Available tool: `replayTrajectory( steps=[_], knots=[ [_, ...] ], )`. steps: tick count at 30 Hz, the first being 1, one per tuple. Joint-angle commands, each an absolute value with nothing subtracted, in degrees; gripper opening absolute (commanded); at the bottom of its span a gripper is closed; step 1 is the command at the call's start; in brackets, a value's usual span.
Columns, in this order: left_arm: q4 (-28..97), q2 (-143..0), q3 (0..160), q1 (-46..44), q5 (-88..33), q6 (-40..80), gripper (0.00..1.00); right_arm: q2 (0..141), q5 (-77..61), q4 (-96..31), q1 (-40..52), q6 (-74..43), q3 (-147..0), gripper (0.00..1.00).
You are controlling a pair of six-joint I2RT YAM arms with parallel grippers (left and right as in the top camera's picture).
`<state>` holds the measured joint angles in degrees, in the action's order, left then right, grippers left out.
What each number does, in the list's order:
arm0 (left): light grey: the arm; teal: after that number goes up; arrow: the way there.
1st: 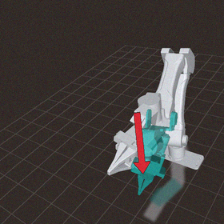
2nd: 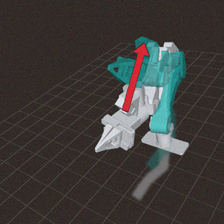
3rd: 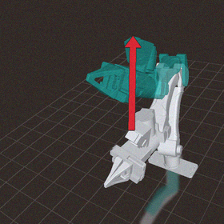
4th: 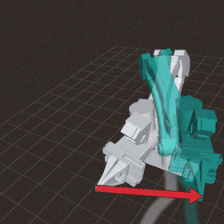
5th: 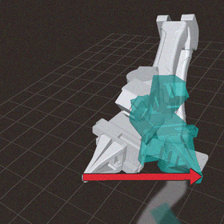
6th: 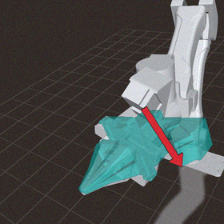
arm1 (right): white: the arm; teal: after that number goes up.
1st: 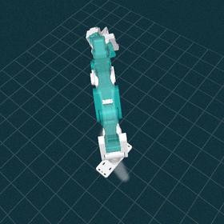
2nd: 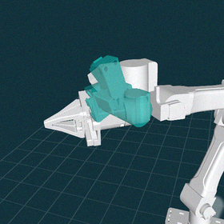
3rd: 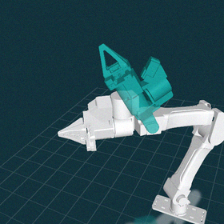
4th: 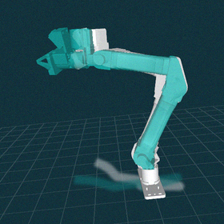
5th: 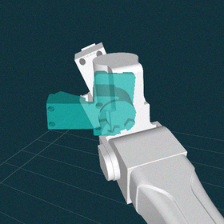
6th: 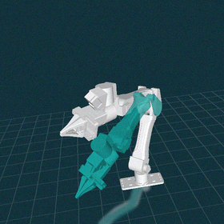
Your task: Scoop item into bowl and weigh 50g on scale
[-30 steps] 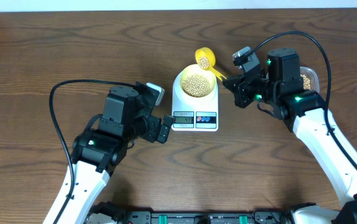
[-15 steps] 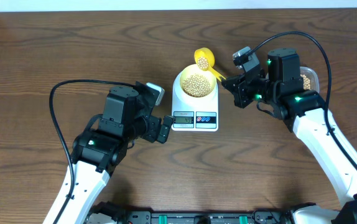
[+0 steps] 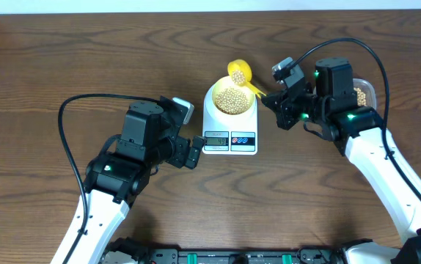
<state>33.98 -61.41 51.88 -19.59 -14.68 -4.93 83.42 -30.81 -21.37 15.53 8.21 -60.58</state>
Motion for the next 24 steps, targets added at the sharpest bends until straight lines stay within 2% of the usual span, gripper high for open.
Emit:
replayTrajectory(
  steps=[1,6,11,24],
  knots=[
    [33.76,-61.41,51.86,-19.31,-14.31,-5.32,0.98,82.83,-29.93,-20.58,15.94,8.08,-60.66,0.01],
    [33.76,-61.41,51.86,-19.31,-14.31,-5.32,0.98,82.83,-29.98,-18.59,15.14,-2.04,-60.66,0.01],
    [33.74,-61.41,51.86,-19.31,-14.31,-5.32,0.98,82.83,-32.25,-19.66,15.38,4.12,-60.66,0.01],
    [33.76,-61.41,51.86,-19.31,-14.33,-5.32,0.98,82.72,-32.32,-16.84,13.21,-5.48,-60.66,0.01]
  ],
)
